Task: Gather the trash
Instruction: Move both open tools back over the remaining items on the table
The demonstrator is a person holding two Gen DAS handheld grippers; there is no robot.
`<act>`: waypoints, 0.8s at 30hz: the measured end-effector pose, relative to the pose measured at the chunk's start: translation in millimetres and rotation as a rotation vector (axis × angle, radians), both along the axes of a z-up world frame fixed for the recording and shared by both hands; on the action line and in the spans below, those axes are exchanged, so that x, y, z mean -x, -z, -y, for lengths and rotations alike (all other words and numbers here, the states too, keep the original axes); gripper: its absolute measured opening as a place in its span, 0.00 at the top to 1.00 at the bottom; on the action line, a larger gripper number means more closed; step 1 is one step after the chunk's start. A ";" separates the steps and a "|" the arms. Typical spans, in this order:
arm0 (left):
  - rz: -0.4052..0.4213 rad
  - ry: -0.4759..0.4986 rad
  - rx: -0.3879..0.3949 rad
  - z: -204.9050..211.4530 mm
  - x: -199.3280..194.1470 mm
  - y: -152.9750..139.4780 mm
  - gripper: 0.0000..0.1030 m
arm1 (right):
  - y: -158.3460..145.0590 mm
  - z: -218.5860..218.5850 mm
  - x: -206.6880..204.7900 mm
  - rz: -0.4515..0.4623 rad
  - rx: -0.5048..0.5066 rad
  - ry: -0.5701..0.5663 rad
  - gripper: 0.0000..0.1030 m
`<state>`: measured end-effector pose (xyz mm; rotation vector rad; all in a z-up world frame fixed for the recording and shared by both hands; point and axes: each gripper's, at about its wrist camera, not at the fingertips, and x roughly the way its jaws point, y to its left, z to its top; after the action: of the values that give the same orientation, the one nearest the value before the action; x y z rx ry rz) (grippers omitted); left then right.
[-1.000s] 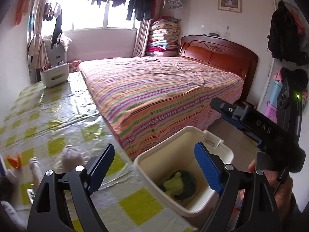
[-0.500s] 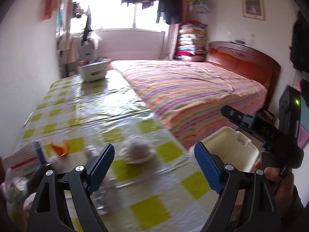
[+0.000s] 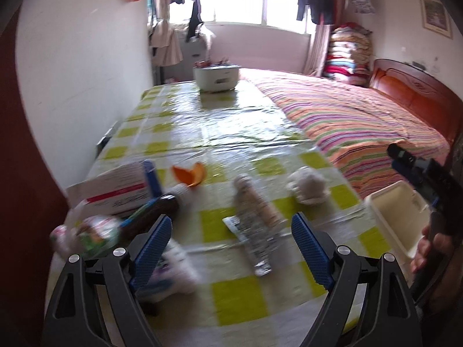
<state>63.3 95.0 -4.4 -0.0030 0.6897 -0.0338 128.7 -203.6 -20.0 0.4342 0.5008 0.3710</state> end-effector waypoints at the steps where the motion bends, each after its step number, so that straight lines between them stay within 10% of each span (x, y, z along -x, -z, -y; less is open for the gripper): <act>1: -0.005 -0.012 -0.002 -5.1 1.3 1.3 0.20 | 0.4 -4.0 -1.0 -0.001 0.001 -0.009 0.33; 24: -0.148 -0.083 0.059 -68.0 3.7 44.4 0.20 | 8.7 -53.9 -13.3 -0.030 0.045 -0.089 0.33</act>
<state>59.5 163.0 -48.8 -0.0914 0.8353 0.0257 142.0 -149.7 -28.7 0.3751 0.5574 0.4382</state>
